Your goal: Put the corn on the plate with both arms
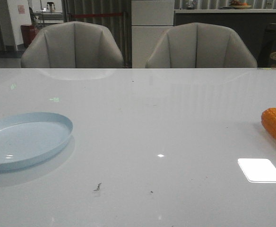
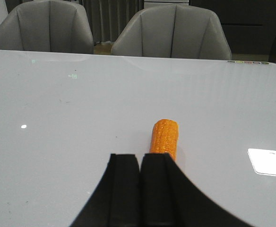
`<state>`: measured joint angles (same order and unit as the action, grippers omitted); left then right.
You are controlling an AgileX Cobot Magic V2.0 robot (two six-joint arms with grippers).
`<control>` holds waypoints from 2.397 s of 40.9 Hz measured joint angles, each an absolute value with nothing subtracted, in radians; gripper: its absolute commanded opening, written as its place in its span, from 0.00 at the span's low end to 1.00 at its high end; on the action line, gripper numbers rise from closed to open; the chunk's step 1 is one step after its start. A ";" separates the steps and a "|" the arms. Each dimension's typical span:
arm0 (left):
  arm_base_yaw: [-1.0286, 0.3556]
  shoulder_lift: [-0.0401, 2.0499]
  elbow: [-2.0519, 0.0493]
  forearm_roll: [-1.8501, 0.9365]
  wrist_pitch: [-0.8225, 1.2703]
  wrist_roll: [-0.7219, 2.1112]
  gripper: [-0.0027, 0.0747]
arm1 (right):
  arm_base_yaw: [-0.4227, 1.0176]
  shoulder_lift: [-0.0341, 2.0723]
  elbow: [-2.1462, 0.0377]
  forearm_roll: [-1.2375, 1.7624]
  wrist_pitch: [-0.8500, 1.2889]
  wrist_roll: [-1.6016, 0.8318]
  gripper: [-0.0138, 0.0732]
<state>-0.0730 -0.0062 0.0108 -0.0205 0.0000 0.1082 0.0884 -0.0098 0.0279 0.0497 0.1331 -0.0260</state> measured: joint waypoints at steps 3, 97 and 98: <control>-0.073 -0.006 0.011 -0.021 0.000 0.108 0.16 | 0.088 -0.010 0.028 0.050 0.133 -0.026 0.23; -0.073 0.851 -0.612 -0.044 0.000 0.108 0.16 | 0.088 0.952 -0.776 0.062 0.192 -0.026 0.23; -0.073 0.879 -0.612 -0.049 0.000 0.108 0.16 | 0.088 0.980 -0.776 0.064 0.211 -0.026 0.23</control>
